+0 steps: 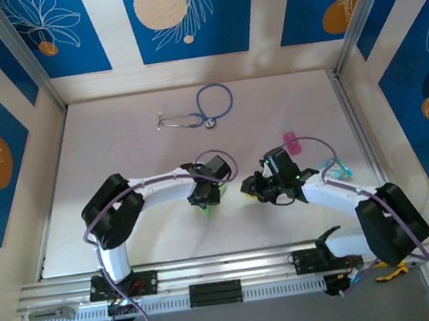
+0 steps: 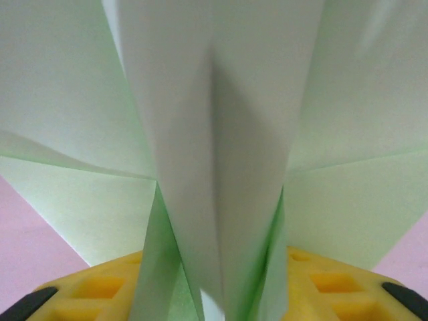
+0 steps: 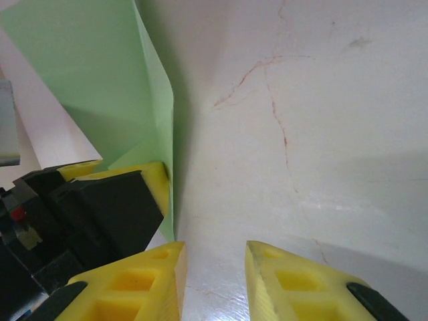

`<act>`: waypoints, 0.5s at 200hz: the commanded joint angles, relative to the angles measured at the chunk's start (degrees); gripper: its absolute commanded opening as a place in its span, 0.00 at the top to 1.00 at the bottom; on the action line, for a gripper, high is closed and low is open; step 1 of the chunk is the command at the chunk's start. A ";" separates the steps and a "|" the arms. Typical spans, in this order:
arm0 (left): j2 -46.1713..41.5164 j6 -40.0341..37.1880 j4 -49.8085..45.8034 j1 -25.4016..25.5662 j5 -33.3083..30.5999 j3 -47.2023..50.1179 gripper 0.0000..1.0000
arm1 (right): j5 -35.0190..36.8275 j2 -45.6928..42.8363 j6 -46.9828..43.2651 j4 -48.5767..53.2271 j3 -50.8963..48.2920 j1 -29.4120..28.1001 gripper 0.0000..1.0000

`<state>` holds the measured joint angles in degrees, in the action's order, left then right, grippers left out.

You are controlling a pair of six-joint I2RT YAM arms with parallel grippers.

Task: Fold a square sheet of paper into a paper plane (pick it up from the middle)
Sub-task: Move a paper plane to the center of the table.

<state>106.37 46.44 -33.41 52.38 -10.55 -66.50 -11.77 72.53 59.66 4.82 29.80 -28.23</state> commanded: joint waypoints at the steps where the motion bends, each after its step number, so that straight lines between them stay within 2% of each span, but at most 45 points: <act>1: 4.14 1.11 1.09 -0.50 3.34 -0.38 0.54 | 0.43 -1.89 0.05 2.10 -1.32 0.62 0.71; 100: 9.89 3.72 -4.66 -2.00 -1.27 -10.35 0.53 | 0.26 -5.33 -0.72 4.14 -2.06 2.60 0.71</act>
<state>112.68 48.16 -36.64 51.37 -11.25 -75.57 -11.73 68.73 59.64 7.14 28.32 -26.20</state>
